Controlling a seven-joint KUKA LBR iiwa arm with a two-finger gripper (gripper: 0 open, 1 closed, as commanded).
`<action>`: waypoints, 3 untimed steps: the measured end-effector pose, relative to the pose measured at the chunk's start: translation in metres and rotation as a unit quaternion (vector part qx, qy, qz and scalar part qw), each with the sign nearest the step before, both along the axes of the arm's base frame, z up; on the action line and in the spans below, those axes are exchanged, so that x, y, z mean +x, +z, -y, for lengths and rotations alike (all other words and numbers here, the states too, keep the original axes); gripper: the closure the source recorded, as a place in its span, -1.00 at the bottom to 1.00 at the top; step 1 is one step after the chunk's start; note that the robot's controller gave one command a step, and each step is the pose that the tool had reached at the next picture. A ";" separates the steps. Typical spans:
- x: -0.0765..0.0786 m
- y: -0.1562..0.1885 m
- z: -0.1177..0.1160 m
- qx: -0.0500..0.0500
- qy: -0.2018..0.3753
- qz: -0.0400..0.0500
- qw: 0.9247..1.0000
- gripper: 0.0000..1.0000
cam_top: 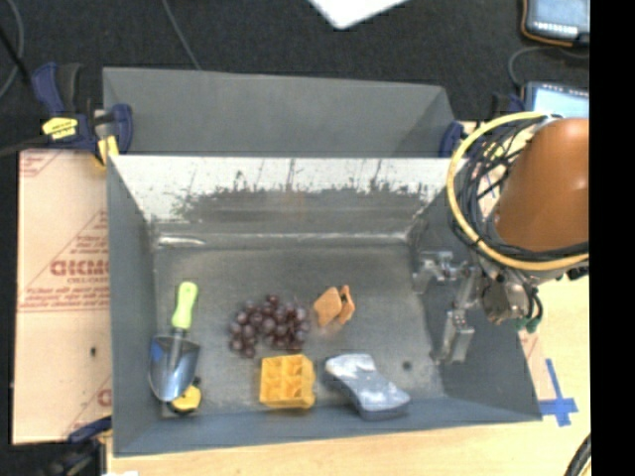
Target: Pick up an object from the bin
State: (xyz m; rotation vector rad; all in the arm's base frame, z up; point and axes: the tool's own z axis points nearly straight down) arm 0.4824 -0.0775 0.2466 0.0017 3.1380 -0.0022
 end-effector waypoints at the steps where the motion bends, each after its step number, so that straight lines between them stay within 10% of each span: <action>1: -0.001 -0.023 -0.027 -0.001 0.024 0.000 1.000 -1.00; 2: -0.003 -0.051 -0.056 0.000 0.014 0.001 1.000 1.00; 3: -0.003 -0.051 -0.056 0.000 0.015 0.001 1.000 -1.00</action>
Offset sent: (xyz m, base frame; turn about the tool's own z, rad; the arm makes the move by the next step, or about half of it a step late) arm -0.0042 0.0569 -0.0509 -0.0248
